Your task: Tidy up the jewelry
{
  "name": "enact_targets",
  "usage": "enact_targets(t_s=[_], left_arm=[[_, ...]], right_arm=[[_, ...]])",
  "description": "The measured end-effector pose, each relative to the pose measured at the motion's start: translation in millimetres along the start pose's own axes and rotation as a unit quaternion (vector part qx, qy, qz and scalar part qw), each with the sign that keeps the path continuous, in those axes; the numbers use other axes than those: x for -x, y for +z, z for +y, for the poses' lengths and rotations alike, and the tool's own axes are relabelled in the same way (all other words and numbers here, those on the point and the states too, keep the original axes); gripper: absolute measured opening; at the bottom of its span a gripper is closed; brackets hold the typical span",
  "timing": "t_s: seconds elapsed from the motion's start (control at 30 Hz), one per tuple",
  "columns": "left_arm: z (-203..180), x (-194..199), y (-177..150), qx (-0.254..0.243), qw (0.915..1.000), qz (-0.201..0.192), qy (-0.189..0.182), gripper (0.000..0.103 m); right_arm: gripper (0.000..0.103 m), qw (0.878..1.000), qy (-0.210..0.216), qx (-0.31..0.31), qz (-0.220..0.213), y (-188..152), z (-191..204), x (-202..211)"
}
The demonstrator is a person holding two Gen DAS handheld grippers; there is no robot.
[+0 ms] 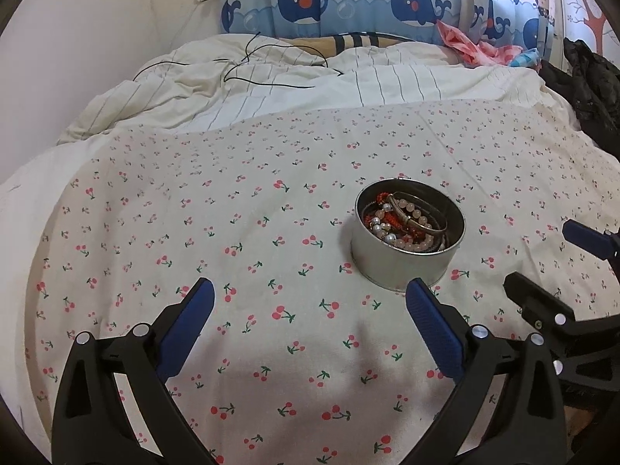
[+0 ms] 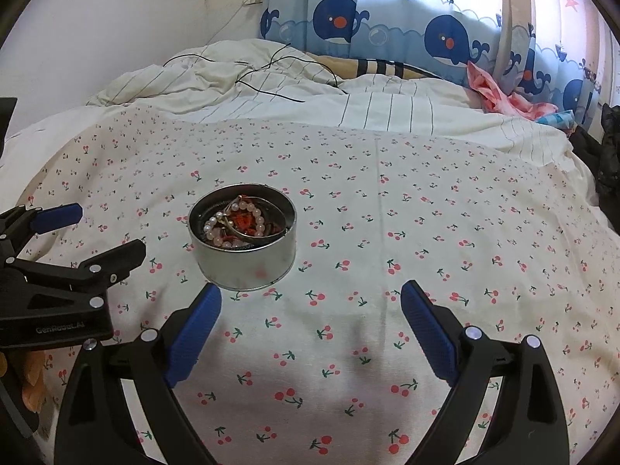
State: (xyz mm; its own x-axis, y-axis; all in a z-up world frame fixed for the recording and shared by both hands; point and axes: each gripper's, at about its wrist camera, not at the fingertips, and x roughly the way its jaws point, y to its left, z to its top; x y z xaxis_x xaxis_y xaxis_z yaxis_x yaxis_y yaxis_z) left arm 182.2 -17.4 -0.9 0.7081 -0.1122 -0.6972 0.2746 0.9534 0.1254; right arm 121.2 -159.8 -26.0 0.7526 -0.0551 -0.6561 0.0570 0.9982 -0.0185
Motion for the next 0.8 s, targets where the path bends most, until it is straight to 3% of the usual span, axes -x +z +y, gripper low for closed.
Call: enact_targets(t_s=[0.8], left_arm=[[-7.1, -2.4, 0.7, -0.004, 0.9999, -0.001, -0.011, 0.095]], right_arm=[[0.092, 1.0, -0.006, -0.01, 0.0, -3.6, -6.4, -1.4]])
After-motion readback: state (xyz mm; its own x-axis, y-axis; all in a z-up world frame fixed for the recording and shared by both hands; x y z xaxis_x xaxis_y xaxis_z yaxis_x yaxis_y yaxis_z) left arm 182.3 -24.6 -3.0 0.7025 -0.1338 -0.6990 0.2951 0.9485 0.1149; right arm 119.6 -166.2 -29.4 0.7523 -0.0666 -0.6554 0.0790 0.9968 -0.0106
